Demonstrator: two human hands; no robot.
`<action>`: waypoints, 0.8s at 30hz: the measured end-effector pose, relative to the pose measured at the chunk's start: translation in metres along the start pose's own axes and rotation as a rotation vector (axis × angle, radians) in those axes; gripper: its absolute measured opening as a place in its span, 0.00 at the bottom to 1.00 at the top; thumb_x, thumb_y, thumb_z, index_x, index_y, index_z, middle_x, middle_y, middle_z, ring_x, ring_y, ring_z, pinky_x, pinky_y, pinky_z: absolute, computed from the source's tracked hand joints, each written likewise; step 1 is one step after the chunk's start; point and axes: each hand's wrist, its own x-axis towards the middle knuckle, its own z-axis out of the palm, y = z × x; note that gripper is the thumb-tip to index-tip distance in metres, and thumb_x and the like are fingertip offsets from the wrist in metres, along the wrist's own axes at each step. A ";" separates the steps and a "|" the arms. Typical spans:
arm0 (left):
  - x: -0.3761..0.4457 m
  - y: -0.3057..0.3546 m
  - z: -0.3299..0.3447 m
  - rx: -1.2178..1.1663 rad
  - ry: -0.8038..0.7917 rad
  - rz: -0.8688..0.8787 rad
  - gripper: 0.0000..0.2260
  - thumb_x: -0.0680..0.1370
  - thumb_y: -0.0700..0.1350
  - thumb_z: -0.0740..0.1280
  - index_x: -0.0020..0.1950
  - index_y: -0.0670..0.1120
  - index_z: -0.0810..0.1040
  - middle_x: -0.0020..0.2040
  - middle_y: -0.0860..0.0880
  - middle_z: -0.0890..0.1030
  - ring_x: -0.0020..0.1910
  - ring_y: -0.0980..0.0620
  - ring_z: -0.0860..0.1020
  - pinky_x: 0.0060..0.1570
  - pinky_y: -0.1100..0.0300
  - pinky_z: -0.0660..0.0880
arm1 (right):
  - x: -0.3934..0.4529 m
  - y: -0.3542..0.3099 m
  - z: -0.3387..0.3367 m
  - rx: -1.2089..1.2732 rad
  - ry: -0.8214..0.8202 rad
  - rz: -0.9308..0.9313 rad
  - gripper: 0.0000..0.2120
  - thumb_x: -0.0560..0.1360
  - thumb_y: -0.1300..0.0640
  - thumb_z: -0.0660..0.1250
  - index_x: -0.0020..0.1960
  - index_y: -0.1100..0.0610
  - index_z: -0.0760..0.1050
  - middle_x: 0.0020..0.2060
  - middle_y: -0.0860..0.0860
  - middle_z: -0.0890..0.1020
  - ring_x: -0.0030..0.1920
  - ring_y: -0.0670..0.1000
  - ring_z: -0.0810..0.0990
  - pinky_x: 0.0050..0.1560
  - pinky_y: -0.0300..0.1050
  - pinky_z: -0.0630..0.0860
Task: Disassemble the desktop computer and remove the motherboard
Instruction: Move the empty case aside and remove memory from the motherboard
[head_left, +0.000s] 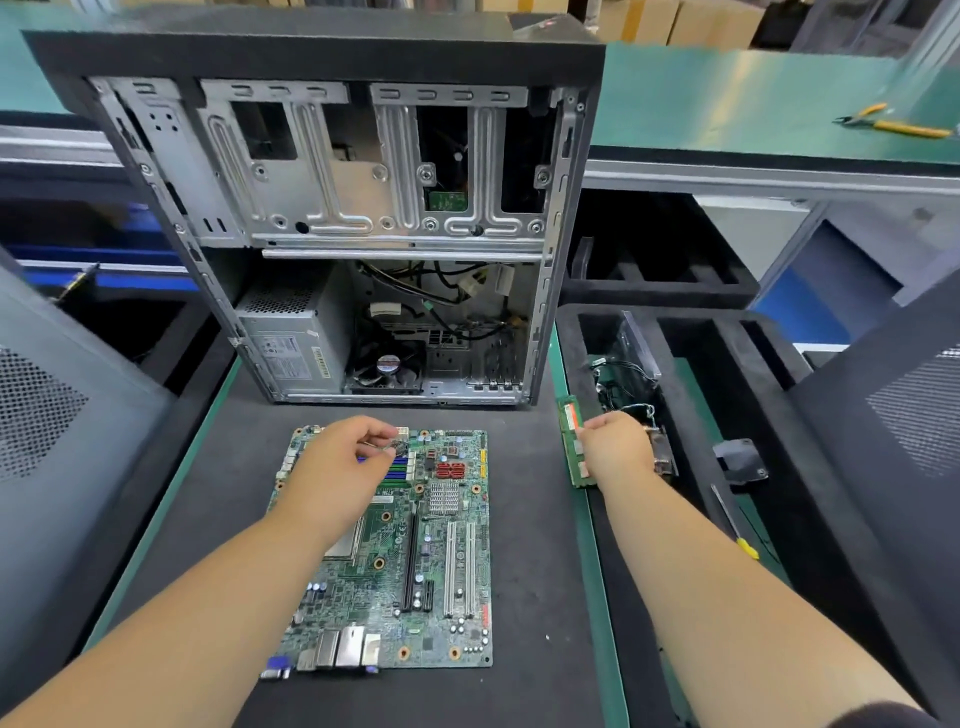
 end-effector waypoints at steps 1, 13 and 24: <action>-0.002 0.001 0.001 0.002 0.005 -0.008 0.08 0.77 0.42 0.67 0.50 0.54 0.79 0.49 0.57 0.79 0.47 0.61 0.77 0.43 0.69 0.70 | 0.000 0.001 0.000 -0.045 0.012 -0.016 0.01 0.75 0.58 0.68 0.46 0.53 0.77 0.47 0.55 0.84 0.48 0.59 0.83 0.51 0.54 0.80; -0.031 -0.009 -0.016 -0.004 0.051 0.009 0.10 0.76 0.39 0.67 0.51 0.53 0.80 0.49 0.57 0.78 0.47 0.62 0.77 0.49 0.65 0.73 | -0.009 0.012 0.001 -0.226 0.060 -0.214 0.08 0.74 0.59 0.69 0.53 0.58 0.80 0.52 0.57 0.79 0.43 0.57 0.81 0.47 0.53 0.80; -0.052 -0.057 -0.051 0.329 -0.128 0.097 0.11 0.72 0.44 0.73 0.51 0.58 0.79 0.49 0.60 0.76 0.49 0.60 0.76 0.52 0.61 0.74 | -0.100 -0.014 0.035 -0.063 0.066 -0.690 0.04 0.77 0.55 0.67 0.51 0.52 0.78 0.46 0.45 0.75 0.46 0.48 0.77 0.51 0.45 0.75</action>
